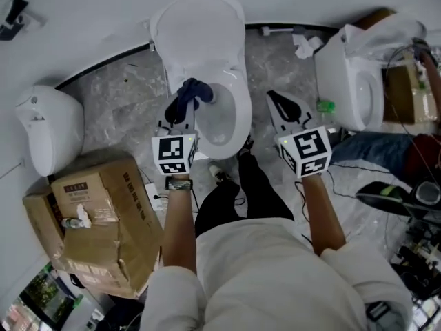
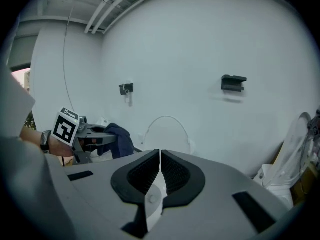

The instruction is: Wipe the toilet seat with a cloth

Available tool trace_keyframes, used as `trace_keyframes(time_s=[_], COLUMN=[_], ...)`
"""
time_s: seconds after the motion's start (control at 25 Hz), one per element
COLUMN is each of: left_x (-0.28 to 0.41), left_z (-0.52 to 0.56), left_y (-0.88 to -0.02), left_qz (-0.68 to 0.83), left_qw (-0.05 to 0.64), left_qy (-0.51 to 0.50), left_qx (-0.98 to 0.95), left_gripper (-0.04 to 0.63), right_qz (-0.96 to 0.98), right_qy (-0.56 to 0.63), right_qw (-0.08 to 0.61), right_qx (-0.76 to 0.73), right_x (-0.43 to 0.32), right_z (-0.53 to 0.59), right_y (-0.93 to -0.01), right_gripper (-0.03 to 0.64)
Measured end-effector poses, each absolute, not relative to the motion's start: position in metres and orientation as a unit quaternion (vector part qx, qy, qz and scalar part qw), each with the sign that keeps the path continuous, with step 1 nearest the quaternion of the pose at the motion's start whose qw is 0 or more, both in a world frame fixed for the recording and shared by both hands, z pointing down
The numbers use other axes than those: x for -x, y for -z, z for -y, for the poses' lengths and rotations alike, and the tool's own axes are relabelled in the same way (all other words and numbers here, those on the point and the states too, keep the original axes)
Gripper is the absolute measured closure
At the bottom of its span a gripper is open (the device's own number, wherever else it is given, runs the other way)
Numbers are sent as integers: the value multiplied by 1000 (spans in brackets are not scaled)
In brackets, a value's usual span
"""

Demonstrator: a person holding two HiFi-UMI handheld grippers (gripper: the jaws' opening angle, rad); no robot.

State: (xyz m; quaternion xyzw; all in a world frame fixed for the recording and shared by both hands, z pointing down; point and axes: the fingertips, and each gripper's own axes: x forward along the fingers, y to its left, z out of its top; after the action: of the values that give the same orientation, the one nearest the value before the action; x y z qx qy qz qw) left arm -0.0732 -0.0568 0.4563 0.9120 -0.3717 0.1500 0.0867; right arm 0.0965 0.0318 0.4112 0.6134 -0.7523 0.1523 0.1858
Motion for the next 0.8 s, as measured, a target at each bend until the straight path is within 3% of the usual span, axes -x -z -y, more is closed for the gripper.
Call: trace_keyframes(time_s=[0.4, 0.8], left_x=[93, 98], left_z=[2, -11], left_y=[-375, -276], left_qz=[364, 363], left_qw=[87, 24], left_qy=[-128, -72], left_qx=[-919, -929], left_gripper=[557, 557], right_qz=[761, 763], right_qy=[-103, -45], right_qw=[173, 163], right_qx=[-617, -623], right_x=[-69, -50], right_z=[-43, -61], right_y=[-331, -257], right_gripper=[584, 584])
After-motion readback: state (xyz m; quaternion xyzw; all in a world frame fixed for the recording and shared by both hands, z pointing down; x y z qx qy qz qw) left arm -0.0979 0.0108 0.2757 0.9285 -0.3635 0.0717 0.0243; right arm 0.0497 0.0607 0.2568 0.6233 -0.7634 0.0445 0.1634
